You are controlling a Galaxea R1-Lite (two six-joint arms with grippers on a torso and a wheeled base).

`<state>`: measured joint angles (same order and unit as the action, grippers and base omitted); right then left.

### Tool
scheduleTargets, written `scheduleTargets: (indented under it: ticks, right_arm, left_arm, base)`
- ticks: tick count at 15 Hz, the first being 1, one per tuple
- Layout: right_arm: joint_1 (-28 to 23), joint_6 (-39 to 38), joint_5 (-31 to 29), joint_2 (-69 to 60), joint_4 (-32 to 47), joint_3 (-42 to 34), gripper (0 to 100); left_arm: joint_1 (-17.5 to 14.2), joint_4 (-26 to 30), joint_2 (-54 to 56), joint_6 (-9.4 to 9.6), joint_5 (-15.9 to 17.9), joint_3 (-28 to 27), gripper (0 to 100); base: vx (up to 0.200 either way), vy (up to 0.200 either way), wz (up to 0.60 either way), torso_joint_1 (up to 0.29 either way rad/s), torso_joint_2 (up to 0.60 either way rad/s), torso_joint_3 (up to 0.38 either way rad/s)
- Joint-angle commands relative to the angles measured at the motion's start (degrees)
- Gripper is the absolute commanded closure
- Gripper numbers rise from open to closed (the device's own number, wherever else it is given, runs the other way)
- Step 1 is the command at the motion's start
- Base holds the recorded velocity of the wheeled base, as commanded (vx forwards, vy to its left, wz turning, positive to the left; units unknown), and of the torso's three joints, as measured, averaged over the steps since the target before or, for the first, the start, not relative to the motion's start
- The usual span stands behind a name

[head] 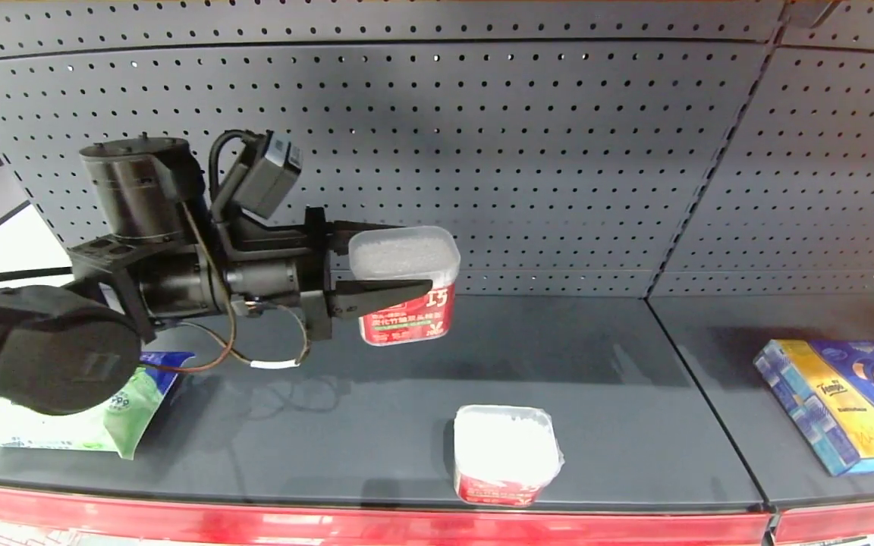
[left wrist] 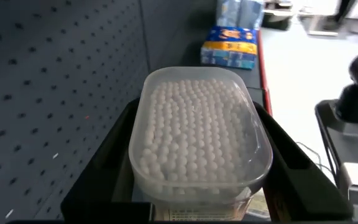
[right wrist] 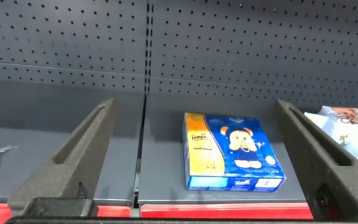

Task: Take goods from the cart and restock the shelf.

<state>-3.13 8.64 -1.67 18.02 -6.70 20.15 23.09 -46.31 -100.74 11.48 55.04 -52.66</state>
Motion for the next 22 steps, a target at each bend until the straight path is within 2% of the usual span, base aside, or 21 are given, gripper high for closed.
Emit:
scheduleTargets:
  ticks: [1,3,6,9,12,17,22]
  right_arm:
    - [0.1,0.2,0.2,2.4,-0.1,0.9,0]
    - [0.2,1.0,0.4,3.8,-0.2,2.2,0]
    - [0.3,1.0,0.4,5.5,-0.2,3.7,0]
    - [0.3,1.0,0.4,5.5,-0.2,3.7,0]
    - [0.3,1.0,0.4,5.5,-0.2,3.6,0]
    - [0.2,1.0,0.2,6.6,-0.2,3.4,0]
    - [0.1,1.0,0.0,6.5,-0.2,3.6,0]
  left_arm:
    - [0.8,-2.3,-7.6,0.03,1.9,-1.9,100]
    - [1.8,-4.9,-11.2,0.03,2.3,-2.6,100]
    - [3.9,-5.3,-14.0,-0.06,2.3,-3.9,100]
    - [4.2,-6.2,-17.6,0.03,2.2,-5.7,100]
    - [4.3,-7.4,-21.8,-0.23,2.3,-10.0,100]
    - [5.0,-7.5,-23.3,-0.15,6.5,-10.1,100]
    - [5.7,-12.3,-27.2,-0.23,6.7,-10.9,100]
  base:
    - [0.000,0.000,0.00,0.000,0.00,0.000]
    - [0.000,0.000,0.00,0.000,0.00,0.000]
    - [0.000,0.000,0.00,0.000,0.00,0.000]
    - [0.000,0.000,0.00,0.000,0.00,0.000]
    - [0.000,0.000,0.00,0.000,0.00,0.000]
    - [0.000,0.000,0.00,0.000,0.00,0.000]
    - [0.000,0.000,0.00,0.000,0.00,0.000]
